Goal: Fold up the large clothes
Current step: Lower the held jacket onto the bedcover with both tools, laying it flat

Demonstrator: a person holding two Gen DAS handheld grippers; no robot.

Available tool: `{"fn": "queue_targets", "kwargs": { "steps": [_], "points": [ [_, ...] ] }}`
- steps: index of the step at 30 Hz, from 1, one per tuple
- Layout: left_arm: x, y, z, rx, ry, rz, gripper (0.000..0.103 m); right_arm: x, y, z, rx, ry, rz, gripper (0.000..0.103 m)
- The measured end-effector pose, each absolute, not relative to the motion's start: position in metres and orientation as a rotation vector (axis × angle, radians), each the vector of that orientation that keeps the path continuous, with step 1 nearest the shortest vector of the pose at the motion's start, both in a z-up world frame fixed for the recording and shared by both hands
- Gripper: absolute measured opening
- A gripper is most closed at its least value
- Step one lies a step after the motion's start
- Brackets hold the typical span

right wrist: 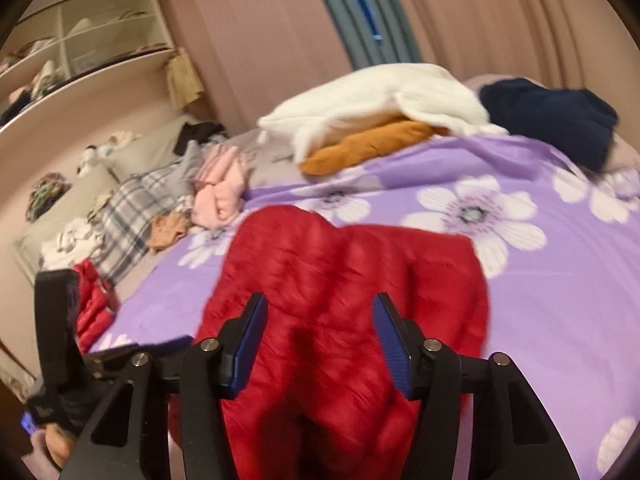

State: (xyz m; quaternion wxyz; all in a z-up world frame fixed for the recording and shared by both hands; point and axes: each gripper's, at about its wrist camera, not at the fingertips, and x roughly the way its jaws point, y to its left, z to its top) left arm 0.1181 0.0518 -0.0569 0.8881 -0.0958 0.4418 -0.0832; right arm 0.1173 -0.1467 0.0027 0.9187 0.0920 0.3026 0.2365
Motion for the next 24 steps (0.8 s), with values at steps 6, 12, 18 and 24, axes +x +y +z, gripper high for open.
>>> {"fn": "queue_targets", "kwargs": {
  "steps": [6, 12, 18, 24],
  "points": [
    [0.118, 0.046, -0.063, -0.173, 0.929, -0.187, 0.043, 0.146, -0.133, -0.007, 0.206, 0.658, 0.481, 0.047],
    [0.119, 0.044, -0.066, -0.175, 0.936, -0.2, 0.043, 0.163, -0.133, -0.04, 0.192, 0.805, 0.415, 0.037],
    [0.119, 0.041, -0.067, -0.17, 0.941, -0.194, 0.043, 0.162, -0.136, -0.048, 0.194, 0.844, 0.402, 0.034],
    [0.117, 0.042, -0.066, -0.162, 0.939, -0.182, 0.043, 0.136, -0.141, -0.024, 0.181, 0.751, 0.457, 0.034]
  ]
}}
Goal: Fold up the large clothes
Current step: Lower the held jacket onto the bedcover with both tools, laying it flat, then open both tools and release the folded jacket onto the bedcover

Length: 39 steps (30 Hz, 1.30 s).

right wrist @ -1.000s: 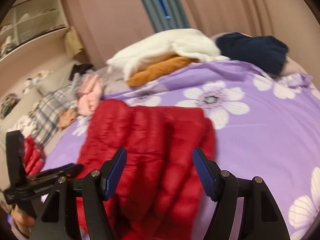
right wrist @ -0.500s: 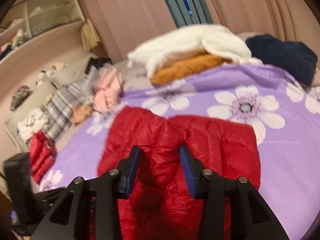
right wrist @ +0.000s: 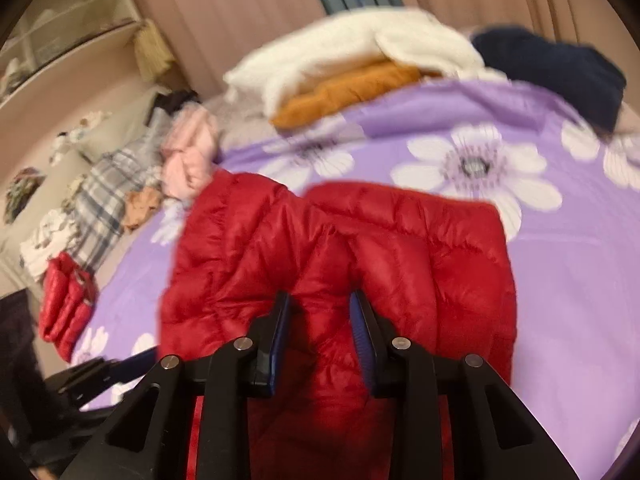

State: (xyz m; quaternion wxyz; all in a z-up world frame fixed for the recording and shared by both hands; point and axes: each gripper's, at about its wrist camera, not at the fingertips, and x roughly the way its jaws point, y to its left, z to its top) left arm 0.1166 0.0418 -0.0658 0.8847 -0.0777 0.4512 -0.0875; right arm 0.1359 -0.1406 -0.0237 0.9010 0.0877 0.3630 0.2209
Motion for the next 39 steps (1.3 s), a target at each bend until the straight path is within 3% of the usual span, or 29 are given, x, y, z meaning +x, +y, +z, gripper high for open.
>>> {"fn": "queue_targets", "kwargs": {
  "steps": [6, 17, 25, 30, 39],
  "points": [
    [0.113, 0.039, -0.065, -0.151, 0.935, -0.176, 0.043, 0.096, -0.131, -0.014, 0.069, 0.71, 0.554, 0.034],
    [0.109, 0.039, -0.064, -0.162, 0.928, -0.186, 0.044, 0.084, -0.112, -0.062, -0.084, 0.792, 0.507, 0.034],
    [0.135, 0.047, -0.042, -0.206, 0.858, -0.165, 0.043, 0.08, -0.118, -0.063, -0.044, 0.798, 0.518, 0.034],
    [0.159, 0.044, -0.065, -0.202, 0.959, -0.161, 0.046, 0.078, -0.118, -0.065, -0.038, 0.795, 0.518, 0.034],
    [0.16, 0.036, -0.073, -0.13, 0.961, -0.146, 0.047, 0.081, -0.119, -0.069, -0.026, 0.804, 0.519, 0.034]
  ]
}}
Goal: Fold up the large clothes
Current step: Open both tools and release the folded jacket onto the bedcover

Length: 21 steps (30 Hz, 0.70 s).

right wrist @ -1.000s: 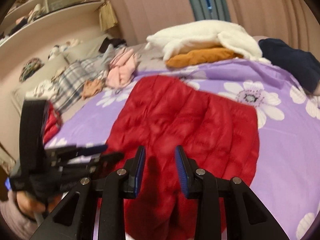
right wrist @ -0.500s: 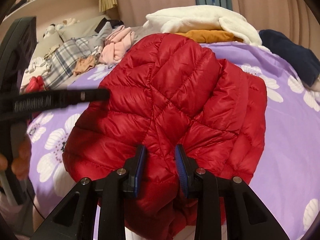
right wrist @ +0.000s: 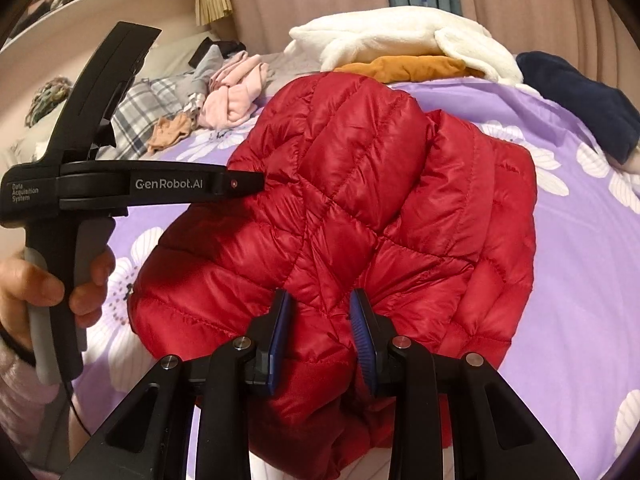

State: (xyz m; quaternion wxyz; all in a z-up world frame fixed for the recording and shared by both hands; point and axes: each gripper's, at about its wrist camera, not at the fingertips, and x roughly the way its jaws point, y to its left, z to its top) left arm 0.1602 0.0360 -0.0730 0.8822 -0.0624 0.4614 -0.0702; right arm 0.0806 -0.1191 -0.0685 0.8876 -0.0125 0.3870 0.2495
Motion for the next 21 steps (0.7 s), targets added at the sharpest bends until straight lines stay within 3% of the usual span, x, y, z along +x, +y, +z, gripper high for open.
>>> {"fn": "queue_targets", "kwargs": {
  "steps": [10, 21],
  "points": [
    [0.158, 0.036, -0.072, -0.117, 0.956, -0.137, 0.047, 0.05, -0.125, -0.041, -0.016, 0.752, 0.595, 0.034],
    [0.157, 0.033, -0.072, -0.098, 0.952, -0.133, 0.047, 0.063, -0.123, -0.075, -0.002, 0.868, 0.604, 0.034]
  ]
}}
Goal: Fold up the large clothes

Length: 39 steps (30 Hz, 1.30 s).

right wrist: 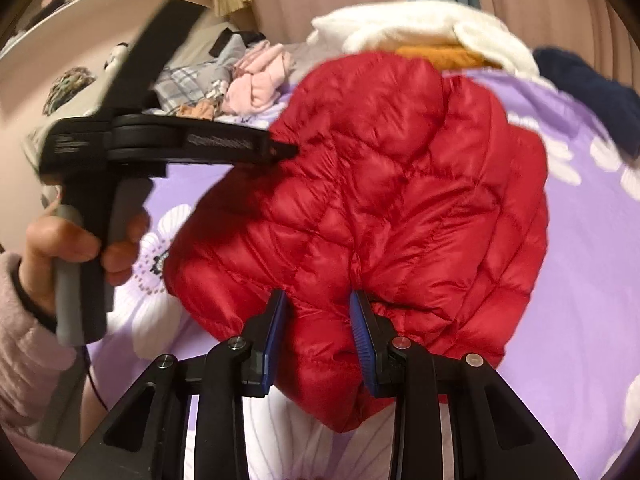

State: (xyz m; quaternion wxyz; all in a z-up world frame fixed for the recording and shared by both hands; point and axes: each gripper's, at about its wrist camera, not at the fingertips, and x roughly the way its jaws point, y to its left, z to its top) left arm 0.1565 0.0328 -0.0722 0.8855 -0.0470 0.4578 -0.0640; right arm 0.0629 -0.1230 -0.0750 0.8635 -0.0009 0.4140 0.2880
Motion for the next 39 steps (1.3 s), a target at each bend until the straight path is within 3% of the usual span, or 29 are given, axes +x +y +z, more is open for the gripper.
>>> {"fn": "queue_targets", "kwargs": {
  "steps": [10, 26, 29, 33, 36, 38, 39],
  "points": [
    [0.156, 0.031, -0.071, -0.088, 0.94, -0.129, 0.047, 0.086, -0.155, -0.012, 0.167, 0.705, 0.597, 0.034],
    [0.155, 0.029, -0.073, -0.076, 0.936, -0.124, 0.047, 0.143, -0.143, -0.056, 0.212, 0.845, 0.456, 0.034],
    [0.149, 0.032, -0.068, -0.093, 0.93, -0.108, 0.05, 0.142, -0.145, -0.053, 0.22, 0.842, 0.46, 0.034],
    [0.133, 0.037, -0.053, -0.077, 0.905, -0.048, 0.066, 0.127, -0.15, -0.037, 0.231, 0.808, 0.478, 0.035],
    [0.118, 0.039, -0.038, -0.052, 0.883, -0.018, 0.078, 0.108, -0.152, -0.021, 0.204, 0.782, 0.469, 0.048],
    [0.106, 0.04, -0.028, -0.049, 0.879, -0.006, 0.086, 0.099, -0.153, -0.012, 0.195, 0.77, 0.464, 0.067],
    [0.101, 0.041, -0.024, -0.051, 0.877, -0.004, 0.09, 0.094, -0.154, -0.008, 0.189, 0.767, 0.454, 0.071]
  ]
}}
